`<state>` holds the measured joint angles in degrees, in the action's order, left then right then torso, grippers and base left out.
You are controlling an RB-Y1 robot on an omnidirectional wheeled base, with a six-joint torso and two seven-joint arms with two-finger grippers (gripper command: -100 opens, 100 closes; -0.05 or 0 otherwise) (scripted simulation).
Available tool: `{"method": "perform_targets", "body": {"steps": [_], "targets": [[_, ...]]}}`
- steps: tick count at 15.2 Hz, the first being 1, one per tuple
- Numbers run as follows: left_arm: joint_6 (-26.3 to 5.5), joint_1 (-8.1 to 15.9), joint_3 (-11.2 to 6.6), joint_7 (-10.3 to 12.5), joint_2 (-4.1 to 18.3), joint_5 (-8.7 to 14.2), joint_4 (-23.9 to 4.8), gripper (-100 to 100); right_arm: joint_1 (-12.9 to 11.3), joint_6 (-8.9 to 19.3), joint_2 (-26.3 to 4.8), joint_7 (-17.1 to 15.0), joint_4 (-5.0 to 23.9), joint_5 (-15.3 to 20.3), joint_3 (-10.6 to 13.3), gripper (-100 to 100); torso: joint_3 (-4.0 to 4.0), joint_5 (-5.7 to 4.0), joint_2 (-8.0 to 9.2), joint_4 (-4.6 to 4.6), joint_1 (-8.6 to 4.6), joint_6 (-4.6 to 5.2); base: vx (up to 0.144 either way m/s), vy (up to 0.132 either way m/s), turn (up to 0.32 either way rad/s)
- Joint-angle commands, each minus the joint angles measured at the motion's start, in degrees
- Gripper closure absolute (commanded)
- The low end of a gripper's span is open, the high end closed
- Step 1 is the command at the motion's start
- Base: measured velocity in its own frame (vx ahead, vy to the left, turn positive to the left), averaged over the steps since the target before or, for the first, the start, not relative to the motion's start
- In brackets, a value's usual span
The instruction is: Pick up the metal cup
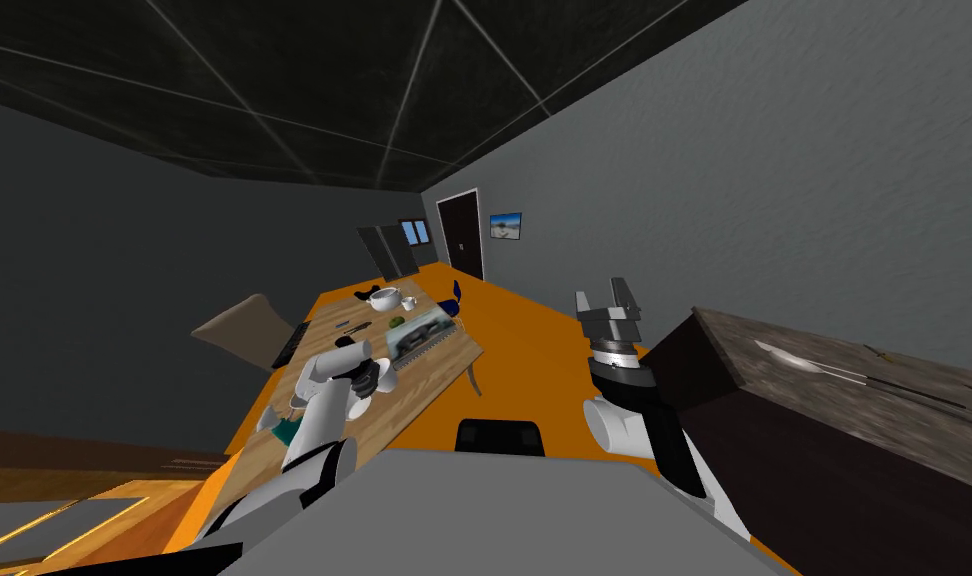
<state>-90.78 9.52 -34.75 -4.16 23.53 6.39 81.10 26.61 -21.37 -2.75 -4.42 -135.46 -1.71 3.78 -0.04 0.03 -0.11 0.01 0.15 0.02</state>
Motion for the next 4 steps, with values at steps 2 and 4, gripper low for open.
{"method": "perform_targets", "body": {"steps": [2,4], "targets": [[-2.22,0.22,-0.59,-0.25,0.36,0.21,1.95,100,0.0,0.0,0.0,0.0,0.0,0.0,0.0,0,0.01,-0.03,0.0,0.02,-0.02,0.02,-0.006,-0.007,-0.023],[-1.93,0.19,-0.65,-0.28,0.46,0.28,1.66,100,0.0,0.0,0.0,0.0,0.0,0.0,0.0,0,0.04,-0.07,0.04,0.05,-0.06,0.02,-0.003,-0.004,-0.012]]}}
